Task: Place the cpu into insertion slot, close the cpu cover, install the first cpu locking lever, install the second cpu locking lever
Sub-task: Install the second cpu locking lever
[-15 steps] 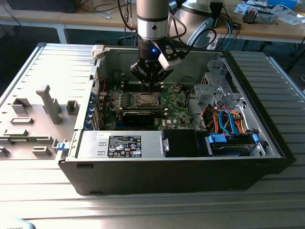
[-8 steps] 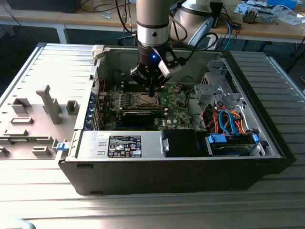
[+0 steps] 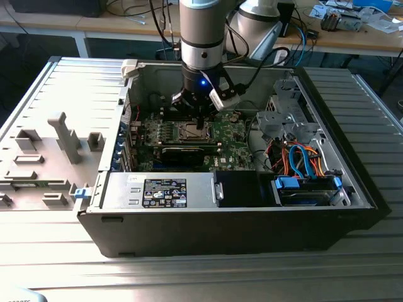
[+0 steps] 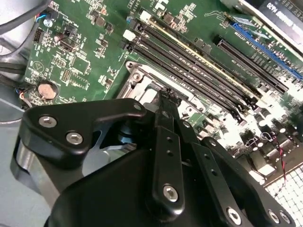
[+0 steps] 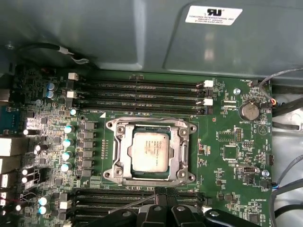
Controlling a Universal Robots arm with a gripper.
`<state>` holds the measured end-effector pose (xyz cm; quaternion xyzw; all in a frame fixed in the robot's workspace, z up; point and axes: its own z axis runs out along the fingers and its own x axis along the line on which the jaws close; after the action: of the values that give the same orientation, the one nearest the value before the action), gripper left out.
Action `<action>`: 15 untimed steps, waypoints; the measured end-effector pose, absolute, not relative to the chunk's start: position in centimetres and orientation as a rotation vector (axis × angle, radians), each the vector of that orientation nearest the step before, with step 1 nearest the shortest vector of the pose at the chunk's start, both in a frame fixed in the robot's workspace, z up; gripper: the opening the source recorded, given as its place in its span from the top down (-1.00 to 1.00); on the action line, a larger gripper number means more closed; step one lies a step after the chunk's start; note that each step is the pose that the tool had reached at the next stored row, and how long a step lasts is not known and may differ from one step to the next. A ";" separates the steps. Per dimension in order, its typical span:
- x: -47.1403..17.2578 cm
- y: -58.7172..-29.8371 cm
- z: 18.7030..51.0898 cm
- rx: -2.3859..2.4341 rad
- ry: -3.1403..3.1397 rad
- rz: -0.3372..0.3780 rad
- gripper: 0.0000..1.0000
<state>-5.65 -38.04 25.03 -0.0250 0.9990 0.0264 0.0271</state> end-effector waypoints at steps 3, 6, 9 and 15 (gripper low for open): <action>-5.6 -38.8 24.7 -0.077 3.115 0.090 0.79; -5.6 -39.0 24.6 -0.076 3.132 0.092 0.79; -5.7 -39.5 24.5 -0.076 3.130 0.126 0.79; -6.6 -41.2 24.3 -0.075 3.120 0.258 0.79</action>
<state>-6.56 -41.16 24.26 -0.0240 0.9963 0.0823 0.0051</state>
